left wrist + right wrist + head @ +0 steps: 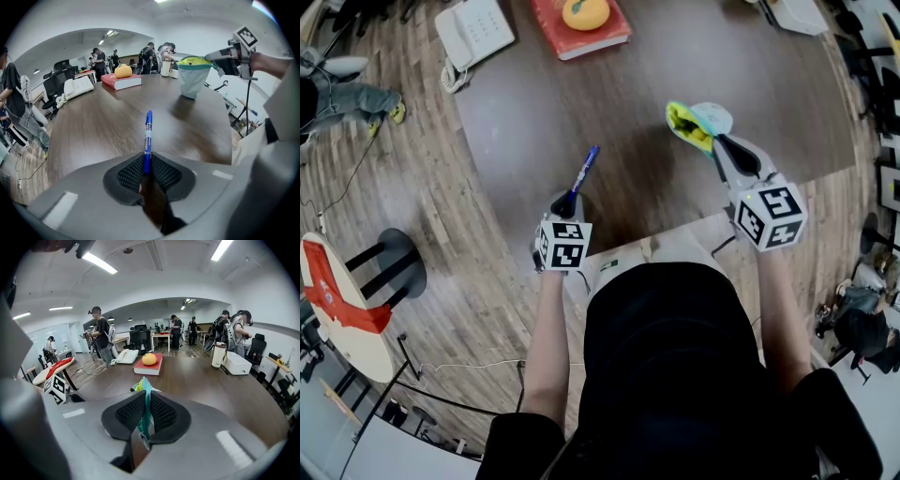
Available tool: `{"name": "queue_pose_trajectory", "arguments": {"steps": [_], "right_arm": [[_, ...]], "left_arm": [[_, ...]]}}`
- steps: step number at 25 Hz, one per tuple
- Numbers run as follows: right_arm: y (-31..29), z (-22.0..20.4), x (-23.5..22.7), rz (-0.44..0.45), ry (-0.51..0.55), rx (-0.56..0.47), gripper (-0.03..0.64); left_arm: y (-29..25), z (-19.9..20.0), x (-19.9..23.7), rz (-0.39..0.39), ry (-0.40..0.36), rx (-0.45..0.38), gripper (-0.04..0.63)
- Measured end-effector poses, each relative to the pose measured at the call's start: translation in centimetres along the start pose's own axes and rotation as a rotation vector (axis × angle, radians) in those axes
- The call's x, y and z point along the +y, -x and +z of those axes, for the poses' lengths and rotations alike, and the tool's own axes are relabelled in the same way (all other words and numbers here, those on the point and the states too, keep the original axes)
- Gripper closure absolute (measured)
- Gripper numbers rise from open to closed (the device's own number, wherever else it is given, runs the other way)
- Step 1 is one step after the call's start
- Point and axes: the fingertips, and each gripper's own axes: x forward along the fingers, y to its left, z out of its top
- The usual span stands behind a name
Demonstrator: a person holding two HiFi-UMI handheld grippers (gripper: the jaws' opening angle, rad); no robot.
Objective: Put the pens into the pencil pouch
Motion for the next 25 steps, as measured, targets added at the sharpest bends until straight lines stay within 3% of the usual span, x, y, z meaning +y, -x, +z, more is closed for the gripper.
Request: {"name": "queue_pose_trajectory", "arguments": {"steps": [14,25], "right_arm": [[0.4,0.1,-0.4,0.017,0.004,-0.013,0.578],[0.4,0.2,-0.9,0.036,0.008,-0.03,0.578]], "left_arm": [[0.0,-0.1,-0.3,0.017,0.021,0.018,0.557],[1.0,1.3,-0.6,0.032,0.043,-0.018,0.558]]}}
